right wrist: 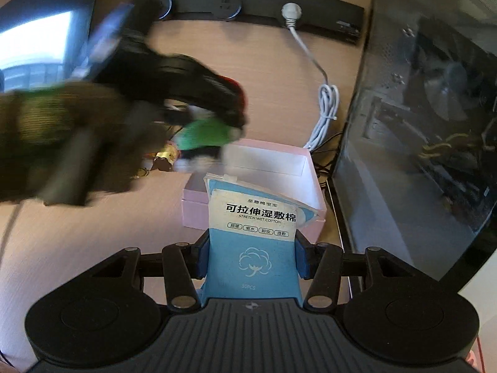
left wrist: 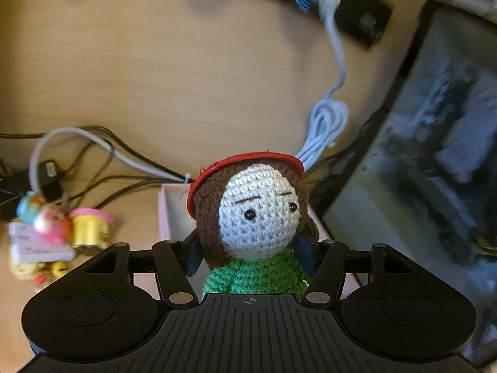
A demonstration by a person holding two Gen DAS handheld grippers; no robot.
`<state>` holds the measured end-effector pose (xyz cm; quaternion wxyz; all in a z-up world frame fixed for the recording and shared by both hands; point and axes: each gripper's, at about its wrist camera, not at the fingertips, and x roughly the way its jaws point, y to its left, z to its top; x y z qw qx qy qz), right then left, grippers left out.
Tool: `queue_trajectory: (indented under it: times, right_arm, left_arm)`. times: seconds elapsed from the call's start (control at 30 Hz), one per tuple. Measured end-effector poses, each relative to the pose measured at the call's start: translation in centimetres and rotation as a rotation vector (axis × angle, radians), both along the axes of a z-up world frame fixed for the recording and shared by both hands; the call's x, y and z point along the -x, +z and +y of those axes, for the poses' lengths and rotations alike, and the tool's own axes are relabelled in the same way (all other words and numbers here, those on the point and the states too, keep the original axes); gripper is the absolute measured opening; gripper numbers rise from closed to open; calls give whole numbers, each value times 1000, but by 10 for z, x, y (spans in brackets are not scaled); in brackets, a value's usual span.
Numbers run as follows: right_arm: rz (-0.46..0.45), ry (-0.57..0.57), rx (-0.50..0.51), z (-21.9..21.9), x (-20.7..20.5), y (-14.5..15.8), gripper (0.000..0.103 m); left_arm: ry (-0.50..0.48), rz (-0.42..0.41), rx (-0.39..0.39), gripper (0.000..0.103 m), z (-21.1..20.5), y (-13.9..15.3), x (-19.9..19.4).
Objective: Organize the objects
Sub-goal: 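Lower the doll into the pink box with the left tool while the right tool lowers the blue pack in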
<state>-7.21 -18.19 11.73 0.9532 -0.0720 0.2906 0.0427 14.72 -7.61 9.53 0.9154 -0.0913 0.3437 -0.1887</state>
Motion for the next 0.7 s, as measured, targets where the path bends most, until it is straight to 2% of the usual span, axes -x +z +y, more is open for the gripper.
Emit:
queue_trajectory:
  times: [0.1, 0.17, 0.2, 0.27, 0.43, 0.5, 0.63, 0.7]
  right_arm:
    - [18, 5, -19, -9, -2, -7, 51]
    - [31, 21, -19, -13, -1, -12, 51]
    - [42, 28, -15, -15, -3, -16, 51]
    - [58, 35, -4, -16, -2, -22, 51]
    - [51, 35, -27, -25, -20, -23, 51]
    - [31, 25, -22, -26, -31, -19, 51]
    - [-10, -18, -16, -29, -73, -10, 51]
    - [-8, -40, -48, -33, -101, -8, 51]
  left_arm:
    - [14, 76, -43, 65, -20, -28, -20]
    - [-10, 134, -136, 65, -30, -46, -27]
    - [-10, 167, -212, 65, -36, -54, -28]
    - [-48, 134, -314, 65, -43, -53, -17]
    - [-79, 142, -296, 64, -22, -31, -3]
    - [-65, 119, -296, 64, -12, -20, 4]
    - [-25, 74, -184, 61, 28, -4, 33]
    - [-26, 48, -139, 61, 45, -1, 46]
